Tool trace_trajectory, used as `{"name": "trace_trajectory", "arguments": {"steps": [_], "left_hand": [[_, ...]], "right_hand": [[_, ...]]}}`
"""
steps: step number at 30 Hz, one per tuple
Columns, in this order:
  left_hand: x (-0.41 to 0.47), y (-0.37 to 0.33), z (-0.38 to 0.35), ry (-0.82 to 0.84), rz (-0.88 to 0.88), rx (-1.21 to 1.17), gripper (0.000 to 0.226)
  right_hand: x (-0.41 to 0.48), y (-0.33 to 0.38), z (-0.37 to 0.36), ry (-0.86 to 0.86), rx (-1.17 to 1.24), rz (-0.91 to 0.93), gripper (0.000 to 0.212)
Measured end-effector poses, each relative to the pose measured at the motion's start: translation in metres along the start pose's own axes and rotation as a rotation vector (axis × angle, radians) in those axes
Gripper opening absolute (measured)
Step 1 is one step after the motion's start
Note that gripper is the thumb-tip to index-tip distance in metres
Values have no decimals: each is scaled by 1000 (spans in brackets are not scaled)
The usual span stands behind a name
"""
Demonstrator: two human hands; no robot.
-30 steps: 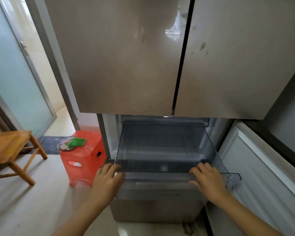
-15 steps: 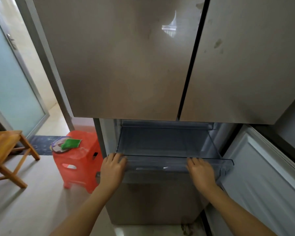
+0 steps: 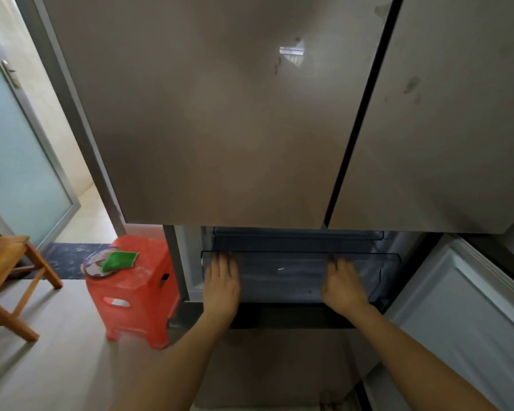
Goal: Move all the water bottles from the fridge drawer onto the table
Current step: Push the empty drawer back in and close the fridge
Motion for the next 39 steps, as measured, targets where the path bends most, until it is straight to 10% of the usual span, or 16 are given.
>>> {"name": "trace_trajectory", "arguments": {"steps": [6, 21, 39], "left_hand": [[-6, 2, -14, 81, 23, 8, 120], [38, 18, 14, 423, -21, -166, 95], [-54, -121, 33, 284, -457, -402, 84]], "right_hand": [[1, -2, -5, 101, -87, 34, 87], [8, 9, 8, 352, 216, -144, 91], [-217, -108, 129, -272, -258, -524, 60]]}}
Point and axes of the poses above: each hand's wrist, its own x-axis towards the middle knuckle, its own z-axis out of the back of the hand, y = z × x, the point moved 2 cm from there along x, towards the middle knuckle, and after that the axes turned 6 degrees about -y, right-handed, at the moved point
